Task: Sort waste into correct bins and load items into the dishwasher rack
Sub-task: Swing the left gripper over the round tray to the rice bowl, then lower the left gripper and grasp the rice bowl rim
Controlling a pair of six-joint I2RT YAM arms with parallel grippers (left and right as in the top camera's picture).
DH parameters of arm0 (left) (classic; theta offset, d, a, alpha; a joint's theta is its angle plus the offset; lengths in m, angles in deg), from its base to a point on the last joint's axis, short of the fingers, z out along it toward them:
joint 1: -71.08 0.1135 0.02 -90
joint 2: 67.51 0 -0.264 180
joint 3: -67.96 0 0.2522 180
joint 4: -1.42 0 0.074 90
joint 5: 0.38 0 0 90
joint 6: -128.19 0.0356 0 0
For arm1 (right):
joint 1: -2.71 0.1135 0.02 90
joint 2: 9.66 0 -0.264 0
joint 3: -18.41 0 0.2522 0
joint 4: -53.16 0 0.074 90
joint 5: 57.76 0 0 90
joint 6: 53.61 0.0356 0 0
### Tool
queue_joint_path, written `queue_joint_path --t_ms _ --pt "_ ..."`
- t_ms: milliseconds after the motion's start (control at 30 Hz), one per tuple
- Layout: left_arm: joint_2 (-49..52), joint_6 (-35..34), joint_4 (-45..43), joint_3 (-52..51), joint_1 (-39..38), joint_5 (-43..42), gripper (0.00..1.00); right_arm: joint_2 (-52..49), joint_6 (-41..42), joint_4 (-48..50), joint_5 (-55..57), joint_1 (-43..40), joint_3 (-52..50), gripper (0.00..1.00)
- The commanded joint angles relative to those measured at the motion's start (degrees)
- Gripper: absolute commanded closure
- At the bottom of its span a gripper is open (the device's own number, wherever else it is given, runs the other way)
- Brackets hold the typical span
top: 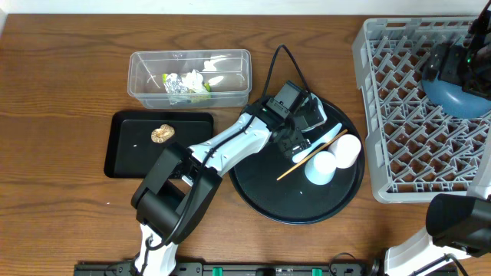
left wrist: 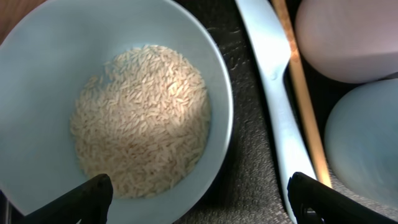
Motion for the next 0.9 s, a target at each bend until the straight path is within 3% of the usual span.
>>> queue_joint_path --t_ms 0,233,867 --pt "0.66 0.57 -0.07 1.03 -0.28 -1.66 0.10 0.00 0.63 -0.09 -0.02 -0.42 0.07 0.01" --pt "0.66 0.52 0.28 0.59 -0.28 -1.79 0.20 0.00 0.63 -0.09 -0.02 -0.48 0.07 0.01" --pt "2.40 0.79 0.20 -0.02 -0.26 -1.77 0.20 -0.15 0.63 -0.09 -0.04 -0.42 -0.09 0.01"
